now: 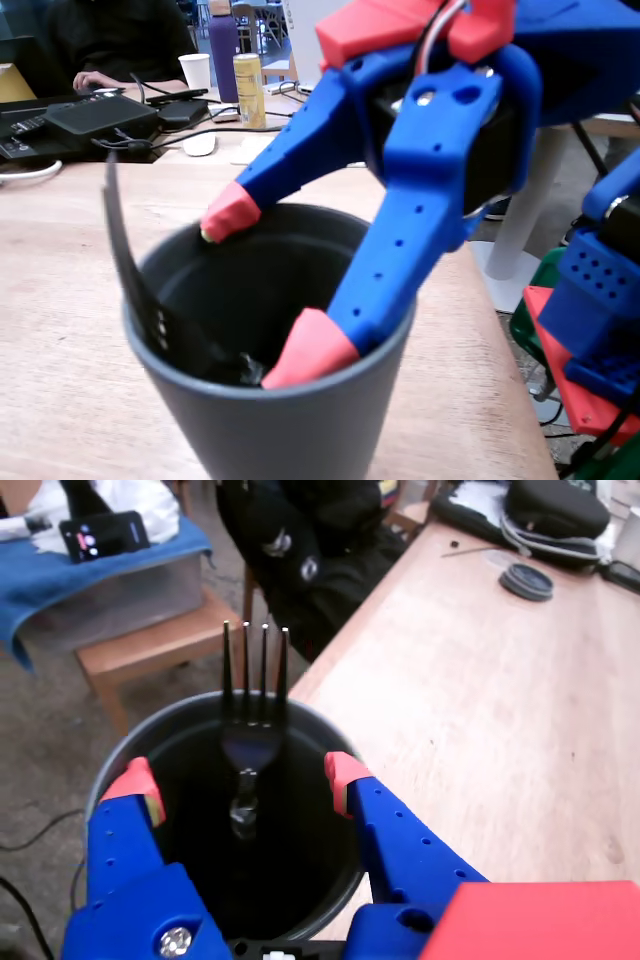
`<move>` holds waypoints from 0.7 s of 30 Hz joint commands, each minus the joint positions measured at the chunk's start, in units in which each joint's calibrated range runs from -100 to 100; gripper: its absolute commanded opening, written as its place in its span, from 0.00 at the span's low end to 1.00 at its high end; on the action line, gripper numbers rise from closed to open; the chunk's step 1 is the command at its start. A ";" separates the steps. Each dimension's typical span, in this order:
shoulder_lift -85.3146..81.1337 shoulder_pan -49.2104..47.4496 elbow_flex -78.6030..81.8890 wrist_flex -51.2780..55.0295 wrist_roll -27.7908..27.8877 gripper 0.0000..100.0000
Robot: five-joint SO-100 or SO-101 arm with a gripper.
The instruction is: Grab the fork and place it in gray glass
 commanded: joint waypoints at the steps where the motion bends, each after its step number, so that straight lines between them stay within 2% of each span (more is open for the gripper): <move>1: -0.69 0.30 -0.86 -0.39 -0.20 0.38; 4: -1.04 4.53 -1.05 -0.55 -0.15 0.38; 9: -7.56 4.19 -1.05 -0.55 -0.24 0.38; 16: -6.36 2.50 -16.06 0.43 -0.24 0.37; 21: -1.30 4.87 -23.42 -0.30 0.39 0.37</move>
